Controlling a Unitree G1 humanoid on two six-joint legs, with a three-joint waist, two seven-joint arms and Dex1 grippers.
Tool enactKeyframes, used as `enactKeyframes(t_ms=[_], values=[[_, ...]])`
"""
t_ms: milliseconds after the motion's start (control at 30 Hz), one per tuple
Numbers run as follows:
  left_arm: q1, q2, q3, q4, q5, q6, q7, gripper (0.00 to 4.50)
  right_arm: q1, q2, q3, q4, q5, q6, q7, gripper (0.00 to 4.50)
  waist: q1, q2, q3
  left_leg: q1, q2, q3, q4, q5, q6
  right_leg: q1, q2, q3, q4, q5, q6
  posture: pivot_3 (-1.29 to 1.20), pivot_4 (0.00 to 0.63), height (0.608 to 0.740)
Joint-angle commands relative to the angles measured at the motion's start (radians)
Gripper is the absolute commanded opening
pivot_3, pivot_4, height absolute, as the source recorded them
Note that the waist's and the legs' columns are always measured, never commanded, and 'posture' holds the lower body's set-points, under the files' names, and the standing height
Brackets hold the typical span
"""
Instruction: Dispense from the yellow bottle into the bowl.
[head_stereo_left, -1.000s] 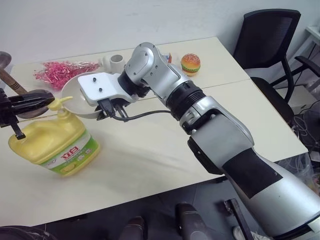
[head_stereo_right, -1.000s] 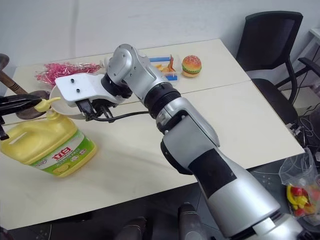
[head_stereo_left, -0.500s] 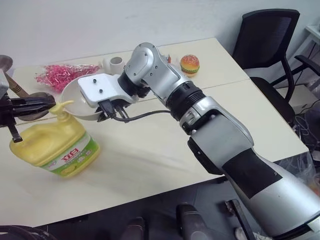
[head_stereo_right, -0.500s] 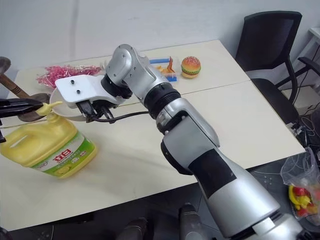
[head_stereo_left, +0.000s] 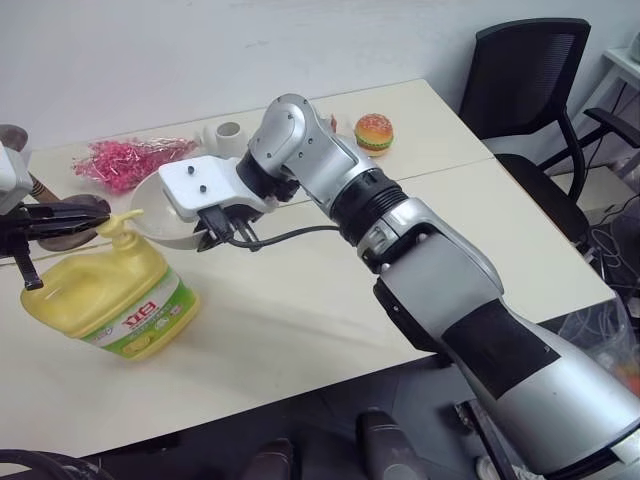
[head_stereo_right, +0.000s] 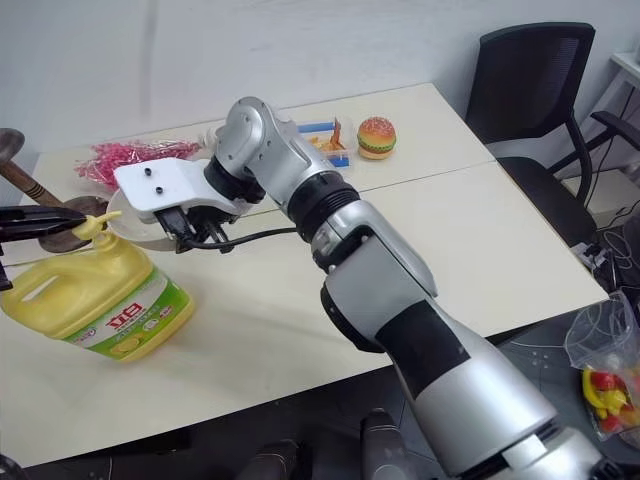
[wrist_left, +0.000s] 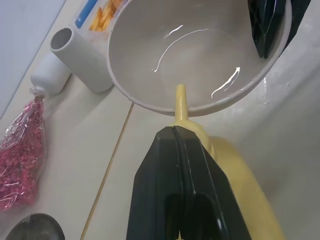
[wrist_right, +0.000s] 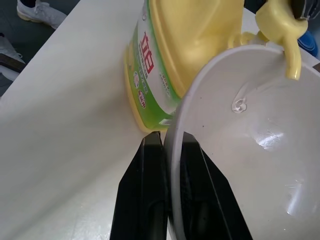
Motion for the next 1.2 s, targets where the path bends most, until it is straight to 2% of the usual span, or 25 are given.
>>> enactKeyframes(t_ms=[33,233,400,533,700,833,933,1100,1200], values=[[0.045,-0.039,-0.154,0.024,0.046,0.066,-0.029,0.02,-0.018,0.011,-0.036,-0.060,0.032,-0.017,-0.010,0.00,0.001,0.000,0.000,0.000,0.000,0.000,0.000,0.000,0.000,0.000,0.000,0.000,0.000,0.000,0.000,0.00,0.150,0.740],[-0.070,-0.029,-0.047,-0.022,-0.099,0.213,-0.029,0.02,-0.011,-0.002,-0.037,-0.067,0.034,-0.022,-0.001,0.00,0.004,-0.001,0.000,-0.001,0.000,0.000,0.002,-0.001,0.000,0.000,0.000,0.000,0.000,0.000,0.000,0.00,0.150,0.740],[-0.132,0.029,0.096,-0.087,-0.247,0.386,-0.074,0.02,0.015,-0.023,-0.033,-0.093,0.036,-0.023,0.019,0.00,0.001,-0.008,0.002,-0.006,0.001,-0.003,0.005,-0.002,0.000,-0.003,0.001,0.000,0.000,0.000,0.000,0.00,0.150,0.740],[-0.110,0.070,0.220,-0.121,-0.285,0.495,-0.143,0.84,0.036,-0.039,-0.031,-0.124,0.042,-0.014,0.038,0.00,-0.013,-0.012,0.001,-0.015,0.002,-0.010,0.009,-0.003,-0.001,-0.008,0.002,-0.002,0.000,0.000,0.000,0.00,0.150,0.740],[-0.083,0.092,0.348,-0.145,-0.266,0.552,-0.182,2.40,0.101,-0.089,-0.031,-0.197,0.060,0.016,0.084,0.00,-0.022,-0.012,0.001,-0.015,0.001,-0.017,0.008,-0.003,-0.002,-0.007,0.002,-0.004,0.000,0.000,0.000,0.00,0.150,0.740],[-0.071,0.076,0.442,-0.235,-0.310,0.661,-0.187,3.74,0.252,-0.205,-0.024,-0.354,0.074,0.071,0.121,0.00,-0.019,-0.013,0.001,-0.016,0.001,-0.020,0.010,-0.004,-0.002,-0.004,0.002,-0.004,-0.001,0.000,0.000,0.00,0.150,0.740],[-0.042,0.027,0.477,-0.368,-0.368,0.738,-0.161,4.46,0.397,-0.311,-0.028,-0.507,0.091,0.150,0.127,0.00,-0.005,-0.013,0.000,-0.017,0.000,-0.022,0.012,-0.004,-0.001,-0.003,0.001,-0.004,-0.001,0.000,-0.001,0.00,0.150,0.740],[0.087,-0.086,0.511,-0.588,-0.393,0.747,-0.122,4.46,0.670,-0.512,-0.013,-0.738,0.065,0.145,0.069,0.00,0.011,-0.012,0.001,-0.019,0.000,-0.021,0.016,-0.005,-0.002,-0.003,-0.001,-0.003,-0.002,0.000,-0.002,0.00,0.150,0.740],[0.219,-0.177,0.510,-0.708,-0.324,0.672,-0.096,4.46,0.817,-0.608,-0.031,-0.748,0.020,0.070,-0.067,0.00,0.017,-0.013,0.001,-0.021,0.001,-0.019,0.019,-0.005,-0.002,-0.003,-0.001,-0.003,-0.006,-0.002,-0.004,0.00,0.150,0.740]])
